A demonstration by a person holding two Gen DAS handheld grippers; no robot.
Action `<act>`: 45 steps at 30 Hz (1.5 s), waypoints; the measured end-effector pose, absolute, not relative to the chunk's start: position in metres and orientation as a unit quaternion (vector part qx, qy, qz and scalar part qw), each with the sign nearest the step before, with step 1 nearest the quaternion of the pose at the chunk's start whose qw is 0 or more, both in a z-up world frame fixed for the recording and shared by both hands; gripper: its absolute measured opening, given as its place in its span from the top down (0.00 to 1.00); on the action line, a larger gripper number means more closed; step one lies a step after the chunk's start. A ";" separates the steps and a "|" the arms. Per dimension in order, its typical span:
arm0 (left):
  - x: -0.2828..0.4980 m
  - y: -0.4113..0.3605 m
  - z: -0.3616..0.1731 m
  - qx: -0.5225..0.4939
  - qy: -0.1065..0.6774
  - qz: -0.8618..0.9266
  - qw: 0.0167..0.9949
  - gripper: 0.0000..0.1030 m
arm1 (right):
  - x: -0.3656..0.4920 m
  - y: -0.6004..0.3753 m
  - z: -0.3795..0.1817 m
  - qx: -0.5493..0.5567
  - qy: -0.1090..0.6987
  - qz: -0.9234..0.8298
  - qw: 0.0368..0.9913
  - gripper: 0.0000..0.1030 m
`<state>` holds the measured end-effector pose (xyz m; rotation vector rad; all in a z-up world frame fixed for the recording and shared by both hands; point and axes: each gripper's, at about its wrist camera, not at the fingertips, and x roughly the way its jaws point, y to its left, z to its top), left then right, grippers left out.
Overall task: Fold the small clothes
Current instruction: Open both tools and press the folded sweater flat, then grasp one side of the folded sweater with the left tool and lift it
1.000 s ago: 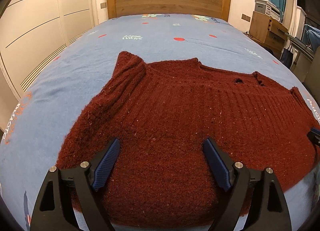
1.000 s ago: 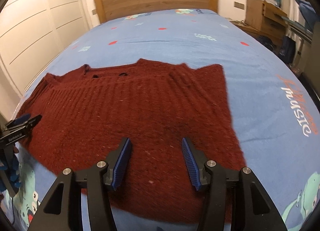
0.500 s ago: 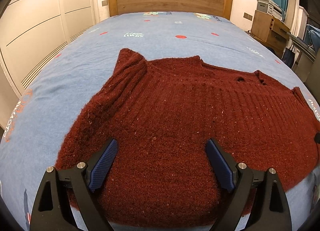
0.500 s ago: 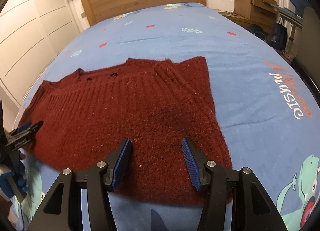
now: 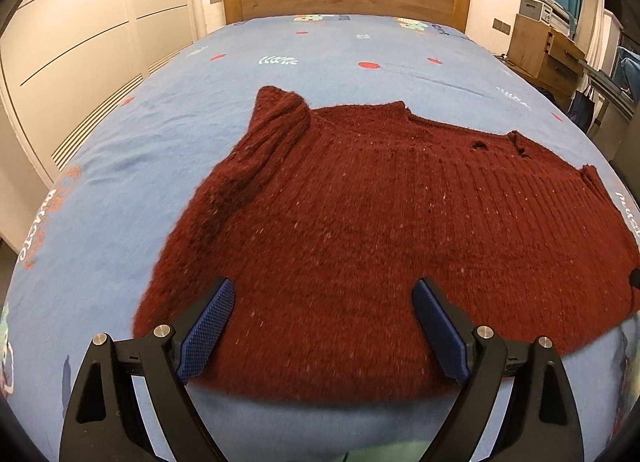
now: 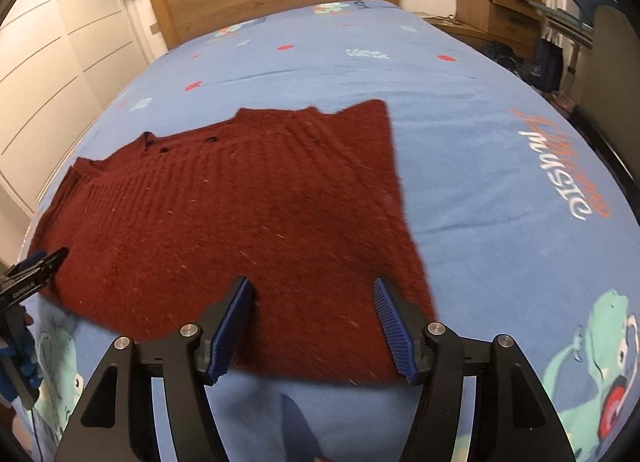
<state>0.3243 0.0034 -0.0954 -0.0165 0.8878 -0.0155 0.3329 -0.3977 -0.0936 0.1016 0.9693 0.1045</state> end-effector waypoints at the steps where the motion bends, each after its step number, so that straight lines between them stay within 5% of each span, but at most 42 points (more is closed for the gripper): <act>1: 0.321 0.004 -0.094 -0.008 0.431 -0.007 0.902 0.14 | 0.330 -0.402 -0.092 0.051 0.465 0.047 0.883 0.37; 20: 0.250 0.041 -0.082 -0.165 0.458 0.009 0.873 0.15 | 0.247 -0.439 -0.056 0.106 0.443 0.037 0.890 0.37; 42: 0.317 0.126 -0.106 -0.440 0.382 -0.003 0.812 0.16 | 0.238 -0.423 -0.066 0.093 0.460 0.056 0.881 0.37; 45: 0.323 0.138 -0.109 -0.476 0.370 -0.002 0.798 0.23 | 0.240 -0.422 -0.066 0.092 0.460 0.060 0.881 0.37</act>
